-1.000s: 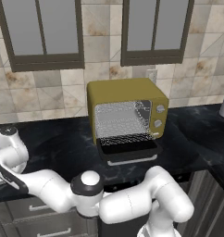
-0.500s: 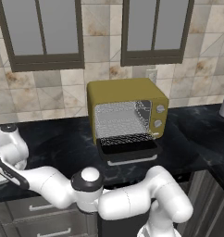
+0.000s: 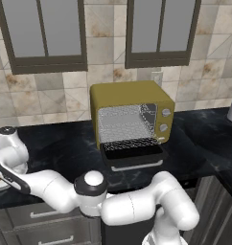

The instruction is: Pick up the bagel from the plate, place it on the toaster oven rack, close the door, and set the timer.

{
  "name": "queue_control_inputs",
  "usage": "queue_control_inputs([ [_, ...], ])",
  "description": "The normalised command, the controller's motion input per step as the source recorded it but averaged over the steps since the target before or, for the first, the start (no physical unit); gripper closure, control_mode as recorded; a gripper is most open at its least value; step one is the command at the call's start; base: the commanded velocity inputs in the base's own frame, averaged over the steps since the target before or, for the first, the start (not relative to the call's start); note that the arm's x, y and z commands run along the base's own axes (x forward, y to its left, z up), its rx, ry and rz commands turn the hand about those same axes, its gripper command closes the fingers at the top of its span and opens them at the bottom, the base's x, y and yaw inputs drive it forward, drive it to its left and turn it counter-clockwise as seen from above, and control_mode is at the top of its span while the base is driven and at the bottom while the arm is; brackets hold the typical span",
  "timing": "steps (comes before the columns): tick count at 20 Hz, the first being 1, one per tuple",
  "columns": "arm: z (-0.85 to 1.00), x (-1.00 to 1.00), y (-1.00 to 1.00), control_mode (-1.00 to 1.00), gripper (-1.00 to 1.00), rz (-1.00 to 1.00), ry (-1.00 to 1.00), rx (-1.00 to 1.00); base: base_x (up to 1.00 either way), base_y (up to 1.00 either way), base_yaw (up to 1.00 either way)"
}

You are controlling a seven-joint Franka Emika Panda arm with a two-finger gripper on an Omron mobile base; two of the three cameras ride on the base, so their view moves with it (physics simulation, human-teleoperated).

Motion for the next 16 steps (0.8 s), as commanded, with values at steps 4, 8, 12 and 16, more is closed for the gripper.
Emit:
queue_control_inputs([
  [4,0.00,-0.34,-0.01,-1.00,1.00,0.00,-0.01,0.00,0.00,0.00,0.00],
  [8,0.00,-0.21,-0.06,-1.00,1.00,-0.01,0.00,0.00,0.00,0.00,0.00],
  [12,0.32,-0.12,-0.20,-1.00,1.00,-0.01,-0.02,0.04,0.00,0.00,0.00],
  [16,0.77,-0.20,-0.48,-1.00,1.00,0.00,-0.06,0.08,0.00,0.00,0.00],
])
